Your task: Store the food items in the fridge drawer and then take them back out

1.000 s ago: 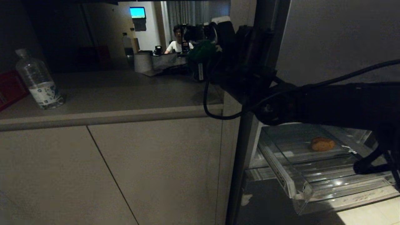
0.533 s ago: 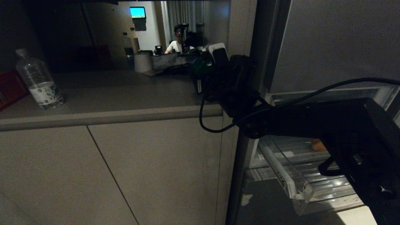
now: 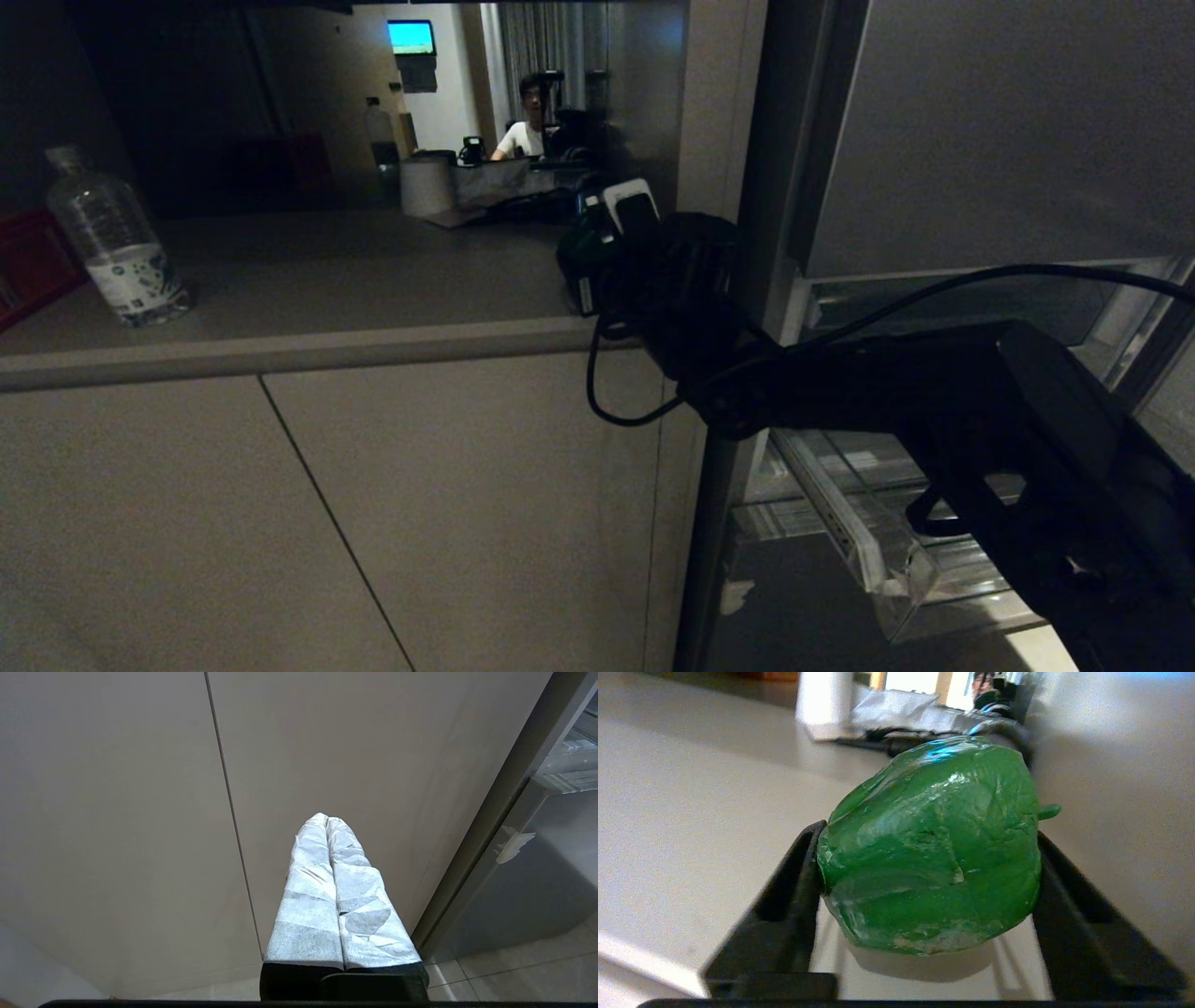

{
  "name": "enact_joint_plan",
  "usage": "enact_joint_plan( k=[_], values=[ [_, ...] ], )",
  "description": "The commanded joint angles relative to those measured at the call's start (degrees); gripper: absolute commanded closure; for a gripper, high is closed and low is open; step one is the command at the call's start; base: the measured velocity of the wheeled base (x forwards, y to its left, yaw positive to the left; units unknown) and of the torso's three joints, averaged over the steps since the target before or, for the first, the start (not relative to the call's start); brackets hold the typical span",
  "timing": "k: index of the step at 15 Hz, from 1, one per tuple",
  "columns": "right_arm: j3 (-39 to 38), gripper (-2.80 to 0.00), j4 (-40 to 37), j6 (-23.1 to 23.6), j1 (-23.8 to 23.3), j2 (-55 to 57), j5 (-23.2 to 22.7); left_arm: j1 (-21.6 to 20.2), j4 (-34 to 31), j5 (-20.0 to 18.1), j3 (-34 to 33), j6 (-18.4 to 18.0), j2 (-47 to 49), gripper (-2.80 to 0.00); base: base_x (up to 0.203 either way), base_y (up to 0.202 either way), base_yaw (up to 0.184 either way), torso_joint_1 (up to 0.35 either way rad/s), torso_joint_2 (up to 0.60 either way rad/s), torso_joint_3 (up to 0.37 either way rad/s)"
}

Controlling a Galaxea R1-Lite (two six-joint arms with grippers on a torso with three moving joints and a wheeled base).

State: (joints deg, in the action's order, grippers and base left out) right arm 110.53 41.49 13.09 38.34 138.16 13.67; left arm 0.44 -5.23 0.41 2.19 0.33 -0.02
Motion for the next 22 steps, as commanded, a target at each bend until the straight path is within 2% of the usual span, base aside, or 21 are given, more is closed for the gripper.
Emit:
enact_joint_plan(
  k=[1,22],
  values=[
    [0.0,-2.80,0.2,0.1,0.0,1.3,-0.1,0.0,0.0,0.0,0.0,0.0,0.0,0.00,0.000,0.000,0.000,0.000,0.00,0.000],
    [0.5,-2.80,0.1,0.2,0.6,-1.6,0.5,0.0,0.0,0.0,0.0,0.0,0.0,0.00,0.000,0.000,0.000,0.000,0.00,0.000]
  ],
)
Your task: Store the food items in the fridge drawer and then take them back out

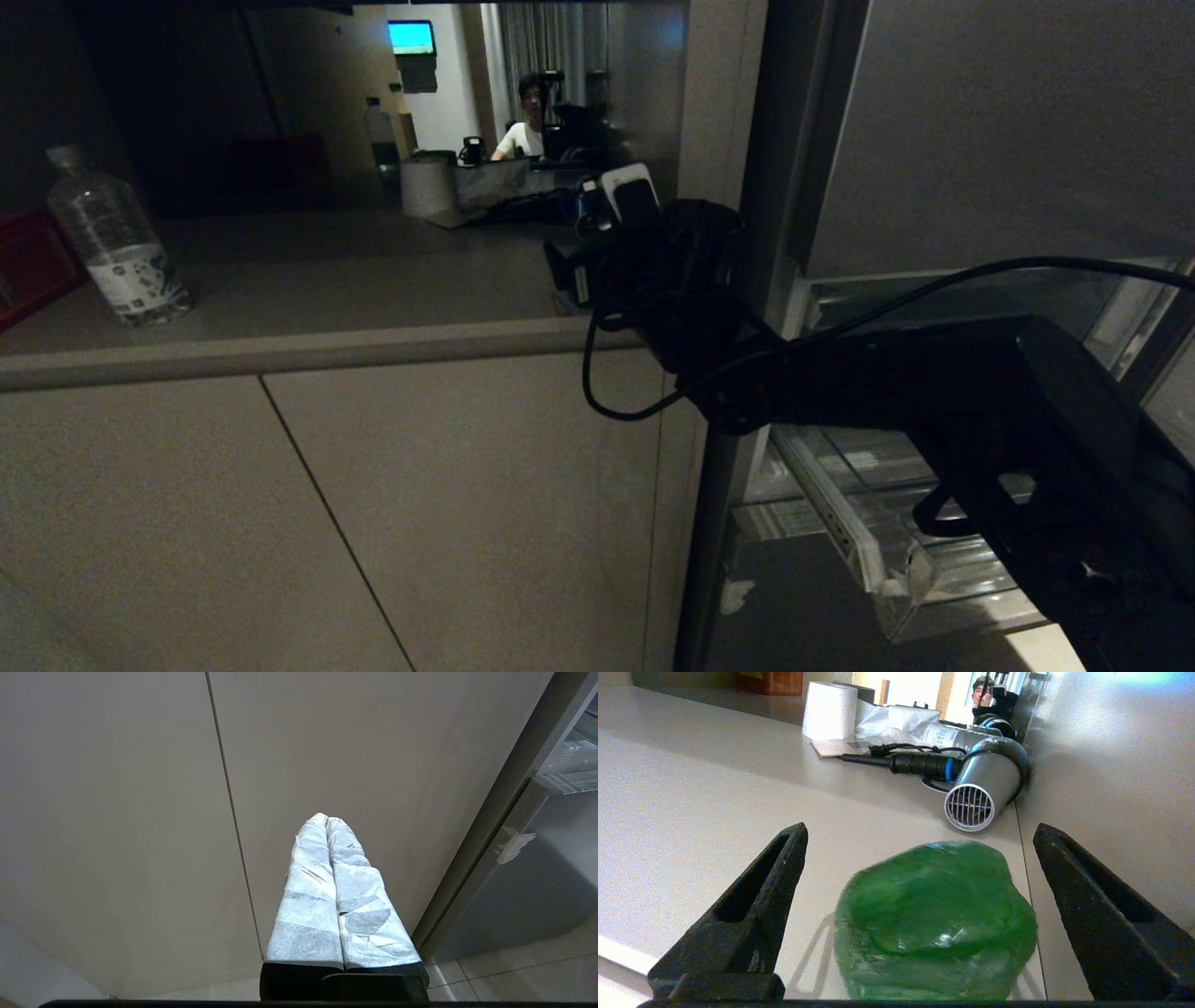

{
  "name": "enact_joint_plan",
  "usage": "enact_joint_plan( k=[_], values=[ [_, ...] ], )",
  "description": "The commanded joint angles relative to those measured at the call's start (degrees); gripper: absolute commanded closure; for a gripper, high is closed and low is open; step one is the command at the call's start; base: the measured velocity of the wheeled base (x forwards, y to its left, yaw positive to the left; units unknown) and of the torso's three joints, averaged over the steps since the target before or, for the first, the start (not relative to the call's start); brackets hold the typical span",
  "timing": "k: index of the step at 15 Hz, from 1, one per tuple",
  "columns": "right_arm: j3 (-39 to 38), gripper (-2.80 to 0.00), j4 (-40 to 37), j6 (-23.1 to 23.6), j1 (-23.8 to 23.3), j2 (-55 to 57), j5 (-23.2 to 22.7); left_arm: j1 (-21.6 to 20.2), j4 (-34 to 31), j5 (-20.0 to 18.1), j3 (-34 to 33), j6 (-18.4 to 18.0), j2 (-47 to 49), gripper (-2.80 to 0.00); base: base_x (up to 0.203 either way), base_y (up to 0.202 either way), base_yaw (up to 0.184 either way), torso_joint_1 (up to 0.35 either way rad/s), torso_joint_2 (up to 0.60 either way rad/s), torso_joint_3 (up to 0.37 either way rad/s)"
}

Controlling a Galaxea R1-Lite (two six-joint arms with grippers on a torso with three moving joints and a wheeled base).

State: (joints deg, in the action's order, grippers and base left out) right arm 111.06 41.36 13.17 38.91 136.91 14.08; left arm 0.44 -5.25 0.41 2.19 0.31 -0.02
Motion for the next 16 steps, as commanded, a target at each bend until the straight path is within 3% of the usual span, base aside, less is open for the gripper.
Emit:
enact_joint_plan(
  k=[1,16],
  values=[
    [-0.1,-2.80,0.2,0.1,-0.1,-0.1,0.1,0.0,0.0,0.0,0.0,0.0,0.0,0.00,0.000,0.000,0.000,0.000,0.00,0.000],
    [0.1,-2.80,4.1,1.5,-0.4,1.8,-1.7,0.0,0.0,0.0,0.0,0.0,0.0,0.00,0.000,0.000,0.000,0.000,0.00,0.000]
  ],
)
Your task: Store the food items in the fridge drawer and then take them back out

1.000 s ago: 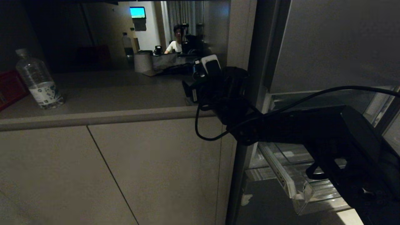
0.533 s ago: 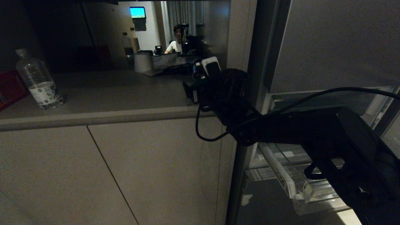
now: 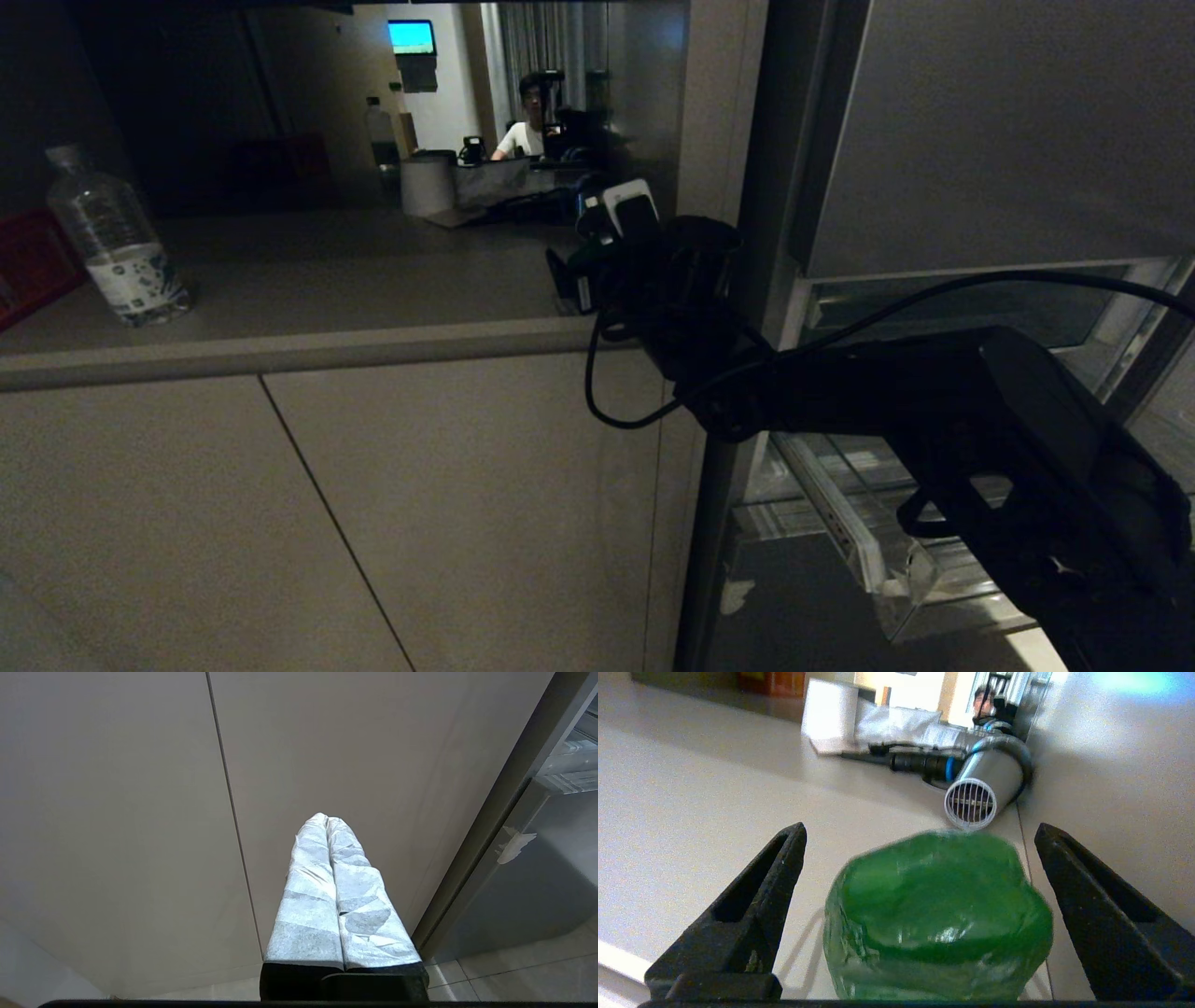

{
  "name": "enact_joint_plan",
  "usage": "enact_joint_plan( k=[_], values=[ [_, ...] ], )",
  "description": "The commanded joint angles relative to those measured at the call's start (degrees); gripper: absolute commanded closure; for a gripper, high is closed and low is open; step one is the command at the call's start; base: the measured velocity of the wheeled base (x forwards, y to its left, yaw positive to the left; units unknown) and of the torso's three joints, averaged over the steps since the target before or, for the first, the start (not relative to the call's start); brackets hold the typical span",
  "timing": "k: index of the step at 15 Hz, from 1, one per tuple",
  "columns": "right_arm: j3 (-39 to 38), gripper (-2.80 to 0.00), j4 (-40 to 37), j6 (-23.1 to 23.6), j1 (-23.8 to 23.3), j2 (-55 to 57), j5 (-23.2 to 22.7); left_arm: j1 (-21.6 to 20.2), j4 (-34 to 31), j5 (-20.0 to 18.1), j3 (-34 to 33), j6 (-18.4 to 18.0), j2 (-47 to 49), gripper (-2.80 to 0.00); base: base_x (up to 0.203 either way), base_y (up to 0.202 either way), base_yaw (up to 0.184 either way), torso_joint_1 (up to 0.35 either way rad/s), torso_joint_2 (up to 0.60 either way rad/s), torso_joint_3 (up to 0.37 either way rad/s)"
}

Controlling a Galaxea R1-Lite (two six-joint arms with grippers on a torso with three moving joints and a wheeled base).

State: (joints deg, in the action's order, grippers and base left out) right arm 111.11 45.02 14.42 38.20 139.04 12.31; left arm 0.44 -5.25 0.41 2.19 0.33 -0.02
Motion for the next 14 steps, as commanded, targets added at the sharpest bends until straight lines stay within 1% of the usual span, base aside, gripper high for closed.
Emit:
enact_joint_plan(
  k=[1,6,9,11,14],
  values=[
    [0.1,-2.80,0.5,0.3,0.5,-0.7,0.2,0.0,0.0,0.0,0.0,0.0,0.0,0.00,0.000,0.000,0.000,0.000,0.00,0.000],
    [-0.1,-2.80,0.8,0.4,0.6,-1.7,0.3,0.0,0.0,0.0,0.0,0.0,0.0,0.00,0.000,0.000,0.000,0.000,0.00,0.000],
    [-0.3,-2.80,1.8,0.8,1.9,-2.8,0.7,0.0,0.0,0.0,0.0,0.0,0.0,0.00,0.000,0.000,0.000,0.000,0.00,0.000],
    [-0.4,-2.80,1.9,0.8,1.9,-3.1,1.0,0.0,0.0,0.0,0.0,0.0,0.0,0.00,0.000,0.000,0.000,0.000,0.00,0.000],
    [-3.8,-2.80,2.4,1.2,2.9,-6.1,2.6,0.0,0.0,0.0,0.0,0.0,0.0,0.00,0.000,0.000,0.000,0.000,0.00,0.000]
  ],
)
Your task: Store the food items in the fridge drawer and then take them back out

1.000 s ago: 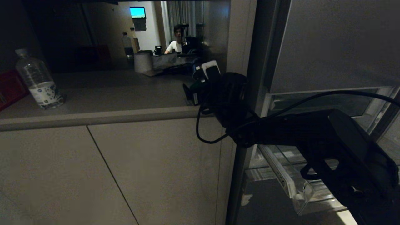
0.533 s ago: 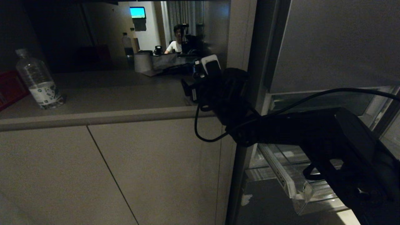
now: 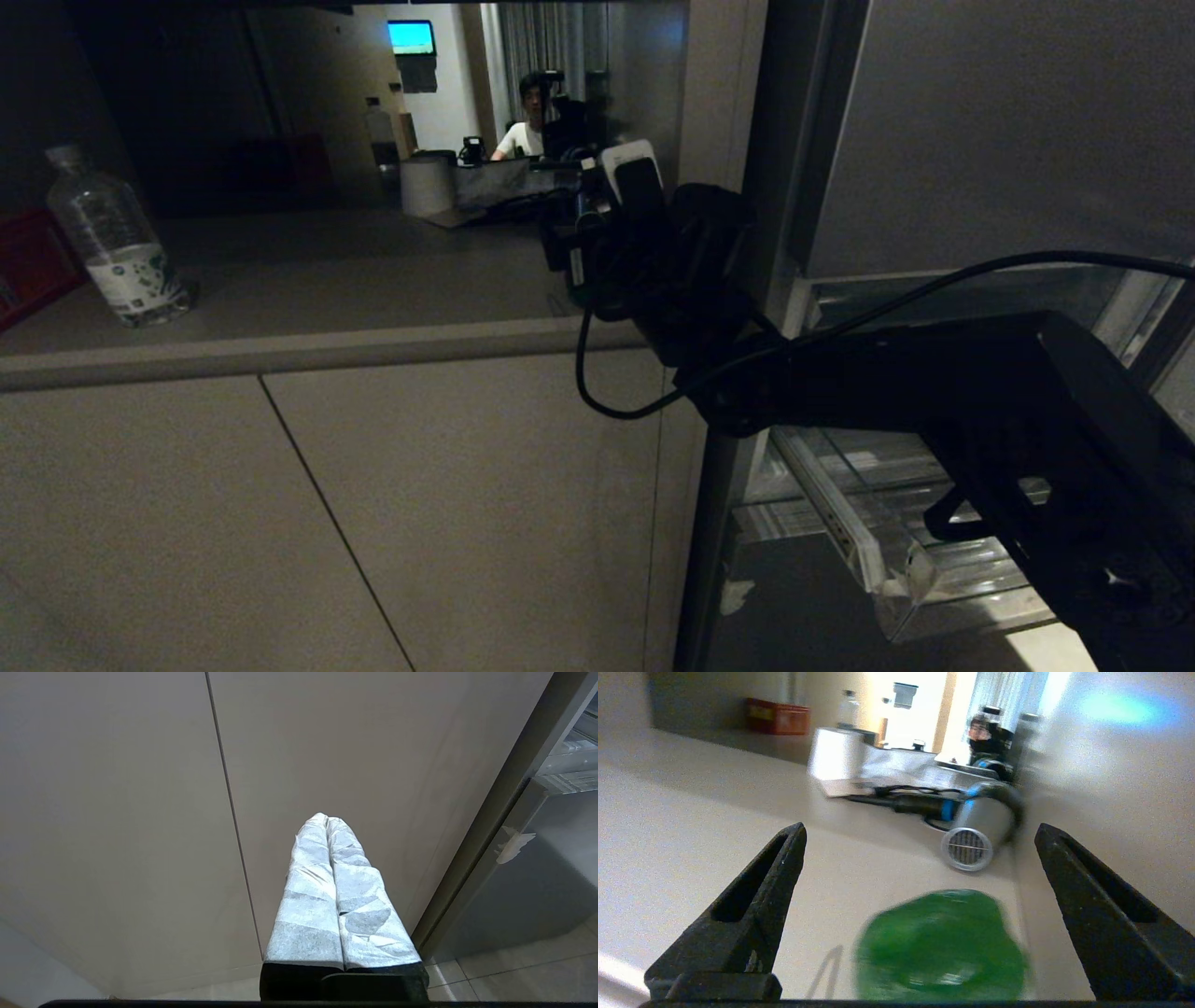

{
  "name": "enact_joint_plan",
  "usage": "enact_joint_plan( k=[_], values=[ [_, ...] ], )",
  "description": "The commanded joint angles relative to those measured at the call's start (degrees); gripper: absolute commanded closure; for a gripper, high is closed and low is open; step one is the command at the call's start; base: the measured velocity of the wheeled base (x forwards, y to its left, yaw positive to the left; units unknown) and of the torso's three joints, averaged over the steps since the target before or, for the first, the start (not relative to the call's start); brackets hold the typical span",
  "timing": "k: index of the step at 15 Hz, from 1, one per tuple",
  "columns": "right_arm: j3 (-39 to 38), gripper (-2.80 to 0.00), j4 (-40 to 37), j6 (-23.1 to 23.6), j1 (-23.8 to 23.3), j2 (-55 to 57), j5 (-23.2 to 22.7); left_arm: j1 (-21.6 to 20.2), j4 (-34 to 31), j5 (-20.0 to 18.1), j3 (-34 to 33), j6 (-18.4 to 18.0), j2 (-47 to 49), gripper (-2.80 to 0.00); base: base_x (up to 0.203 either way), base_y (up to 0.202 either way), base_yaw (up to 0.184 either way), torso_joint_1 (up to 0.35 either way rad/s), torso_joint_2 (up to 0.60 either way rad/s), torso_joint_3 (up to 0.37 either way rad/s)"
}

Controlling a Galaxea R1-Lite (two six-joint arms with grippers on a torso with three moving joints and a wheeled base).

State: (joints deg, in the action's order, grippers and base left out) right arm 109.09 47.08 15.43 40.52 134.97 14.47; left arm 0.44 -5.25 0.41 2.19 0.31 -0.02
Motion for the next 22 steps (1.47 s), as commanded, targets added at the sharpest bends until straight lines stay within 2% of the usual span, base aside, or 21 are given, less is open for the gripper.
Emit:
enact_joint_plan(
  k=[1,3,7,8,9,10,12,16,17,22],
  values=[
    [-3.9,-2.80,0.5,0.2,0.7,-3.3,0.6,0.1,0.0,0.0,0.0,0.0,0.0,0.00,0.000,0.000,0.000,0.000,0.00,0.000],
    [-7.3,-2.80,0.9,0.2,0.8,-5.8,0.7,0.0,0.0,0.0,0.0,0.0,0.0,0.00,0.000,0.000,0.000,0.000,0.00,0.000],
    [-20.2,-2.80,-0.5,-0.7,1.3,-14.7,0.5,0.0,0.0,0.0,0.0,0.0,0.0,0.00,0.000,0.000,0.000,0.000,0.00,0.000],
    [-23.0,-2.80,-1.8,-2.3,1.2,-16.8,0.4,0.0,0.0,0.0,0.0,0.0,0.0,0.00,0.000,0.000,0.000,0.000,0.00,0.000],
    [-24.3,-2.80,-3.6,-6.0,1.1,-18.0,0.2,0.0,0.0,0.0,0.0,0.0,0.0,0.00,0.000,0.000,0.000,0.000,0.00,0.000],
    [-24.7,-2.80,-5.1,-8.4,1.0,-18.2,-0.7,0.0,0.0,0.0,0.0,0.0,0.0,0.00,0.000,0.000,0.000,0.000,0.00,0.000],
    [-24.6,-2.80,-6.3,-10.0,0.7,-17.9,-3.3,0.0,0.0,0.0,0.0,0.0,0.0,0.00,0.000,0.000,0.000,0.000,0.00,0.000],
    [-23.6,-2.80,-7.7,-10.6,0.3,-15.5,-5.3,0.0,0.0,0.0,0.0,0.0,0.0,0.00,0.000,0.000,0.000,0.000,0.00,0.000],
    [-23.5,-2.80,-8.0,-11.3,0.1,-14.9,-7.3,0.0,0.0,0.0,0.0,0.0,0.0,0.00,0.000,0.000,0.000,0.000,0.00,0.000],
    [-18.8,-2.80,-11.1,-15.1,-0.8,-11.4,-10.5,0.0,0.0,0.0,0.0,0.0,0.0,0.00,0.000,0.000,0.000,0.000,0.00,0.000]
  ],
)
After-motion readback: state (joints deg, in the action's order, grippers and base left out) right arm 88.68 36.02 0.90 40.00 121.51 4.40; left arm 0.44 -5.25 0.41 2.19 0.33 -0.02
